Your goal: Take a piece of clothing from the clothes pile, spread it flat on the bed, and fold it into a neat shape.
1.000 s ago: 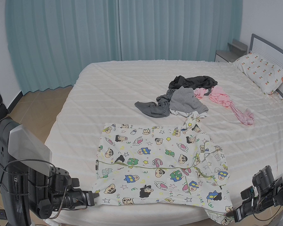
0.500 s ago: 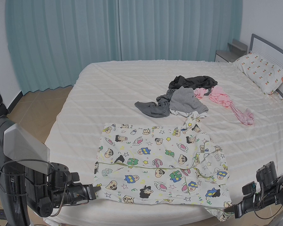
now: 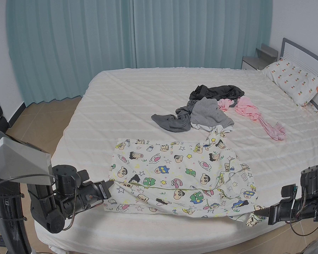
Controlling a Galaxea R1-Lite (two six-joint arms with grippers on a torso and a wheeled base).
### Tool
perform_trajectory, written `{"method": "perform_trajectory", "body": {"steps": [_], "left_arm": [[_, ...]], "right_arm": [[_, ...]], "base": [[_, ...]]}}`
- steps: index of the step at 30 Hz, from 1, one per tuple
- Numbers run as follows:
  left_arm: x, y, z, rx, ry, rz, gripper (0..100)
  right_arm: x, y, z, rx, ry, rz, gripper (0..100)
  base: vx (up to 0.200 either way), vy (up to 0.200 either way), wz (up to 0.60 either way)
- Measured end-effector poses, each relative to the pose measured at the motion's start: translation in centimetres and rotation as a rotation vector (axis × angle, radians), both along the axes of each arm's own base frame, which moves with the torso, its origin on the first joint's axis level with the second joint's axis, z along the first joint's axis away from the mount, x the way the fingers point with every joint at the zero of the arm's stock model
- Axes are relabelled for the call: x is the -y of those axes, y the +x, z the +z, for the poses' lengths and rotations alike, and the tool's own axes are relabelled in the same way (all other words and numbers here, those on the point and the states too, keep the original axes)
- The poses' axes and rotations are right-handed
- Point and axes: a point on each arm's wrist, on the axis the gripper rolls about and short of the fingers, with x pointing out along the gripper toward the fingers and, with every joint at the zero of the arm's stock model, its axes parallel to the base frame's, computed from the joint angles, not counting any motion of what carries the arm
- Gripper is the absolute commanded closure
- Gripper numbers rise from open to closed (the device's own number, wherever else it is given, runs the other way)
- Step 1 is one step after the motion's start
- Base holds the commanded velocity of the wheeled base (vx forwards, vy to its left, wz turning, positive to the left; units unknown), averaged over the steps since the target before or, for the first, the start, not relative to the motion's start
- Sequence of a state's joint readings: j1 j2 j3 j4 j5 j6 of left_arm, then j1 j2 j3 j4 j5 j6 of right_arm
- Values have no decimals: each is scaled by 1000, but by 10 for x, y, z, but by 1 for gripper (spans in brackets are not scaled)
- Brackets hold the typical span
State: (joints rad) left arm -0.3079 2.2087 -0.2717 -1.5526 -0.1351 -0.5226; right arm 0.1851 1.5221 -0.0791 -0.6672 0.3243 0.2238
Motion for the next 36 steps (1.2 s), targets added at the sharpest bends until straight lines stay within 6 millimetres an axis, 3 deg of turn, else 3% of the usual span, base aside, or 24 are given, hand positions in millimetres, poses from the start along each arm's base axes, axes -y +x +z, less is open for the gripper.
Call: {"method": "perform_trajectory", "body": {"steps": [11, 36], "left_arm": [[-9, -10, 26, 59, -15, 25, 100], [-27, -60, 12, -124, 84, -51, 100]], "right_arm": [[2, -5, 21, 139, 47, -25, 100], [14, -34, 14, 13, -60, -9, 100]], "base": [[0, 0, 0], [0, 0, 0]]}}
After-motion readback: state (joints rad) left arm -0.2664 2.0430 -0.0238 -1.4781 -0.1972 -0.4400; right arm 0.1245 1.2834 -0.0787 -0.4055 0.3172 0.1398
